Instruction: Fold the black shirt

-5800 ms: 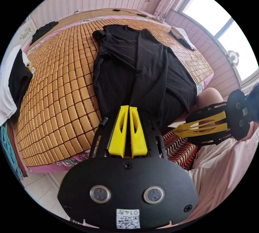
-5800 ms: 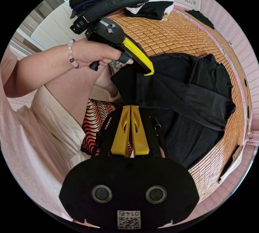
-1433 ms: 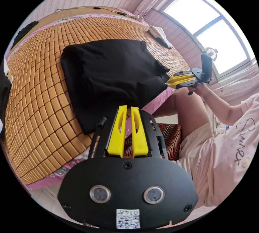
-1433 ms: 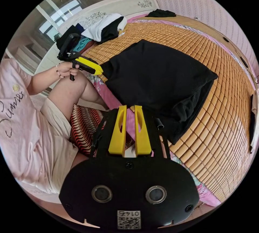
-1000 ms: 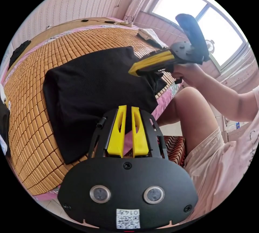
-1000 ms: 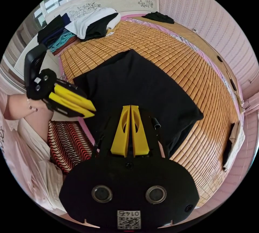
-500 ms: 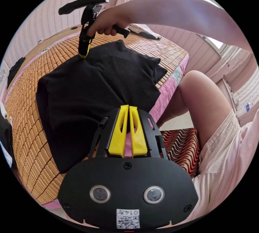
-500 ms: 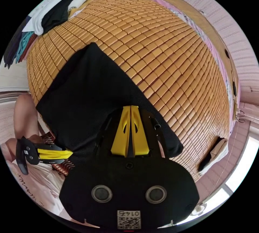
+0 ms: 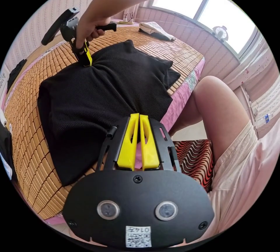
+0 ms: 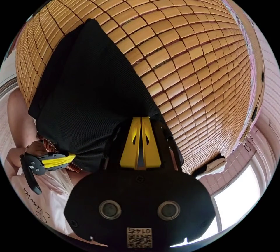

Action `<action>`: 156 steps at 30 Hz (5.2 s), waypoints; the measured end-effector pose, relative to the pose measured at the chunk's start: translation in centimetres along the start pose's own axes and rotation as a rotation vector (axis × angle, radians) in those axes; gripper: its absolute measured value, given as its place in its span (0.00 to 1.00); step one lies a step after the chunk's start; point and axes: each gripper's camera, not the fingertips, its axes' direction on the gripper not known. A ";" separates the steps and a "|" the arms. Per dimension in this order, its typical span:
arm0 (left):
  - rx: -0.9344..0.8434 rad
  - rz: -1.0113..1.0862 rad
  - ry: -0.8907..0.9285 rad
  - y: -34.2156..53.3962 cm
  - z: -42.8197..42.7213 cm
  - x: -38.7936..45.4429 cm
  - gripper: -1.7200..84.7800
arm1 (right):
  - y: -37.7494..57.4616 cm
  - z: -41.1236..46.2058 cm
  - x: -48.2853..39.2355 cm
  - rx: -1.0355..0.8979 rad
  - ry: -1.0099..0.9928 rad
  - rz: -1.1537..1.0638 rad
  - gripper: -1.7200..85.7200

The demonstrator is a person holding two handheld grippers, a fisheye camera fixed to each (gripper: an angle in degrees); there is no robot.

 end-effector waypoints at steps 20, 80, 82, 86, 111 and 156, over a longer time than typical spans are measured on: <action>0.153 -0.024 -0.026 1.6 -7.4 7.8 0.06 | 44.5 17.5 -1.8 0.671 -0.504 0.939 0.15; 0.239 -0.564 -0.083 -0.2 -29.3 -6.4 0.13 | 47.0 9.9 2.4 0.934 -0.764 0.638 0.09; 0.215 -0.592 -0.082 -0.6 -29.5 -7.9 0.15 | 45.8 9.8 1.7 0.903 -0.699 0.634 0.10; 0.196 -0.557 -0.071 -2.3 -28.8 -8.7 0.16 | 43.4 9.8 -0.3 0.813 -0.556 0.568 0.12; -0.024 -0.567 -0.093 -8.3 -21.9 -10.7 0.04 | 29.3 2.3 0.7 0.633 -0.413 0.442 0.13; 0.483 -0.555 -0.196 1.6 -44.5 -2.1 0.01 | 35.8 -17.5 -5.1 1.108 -0.412 -0.072 0.07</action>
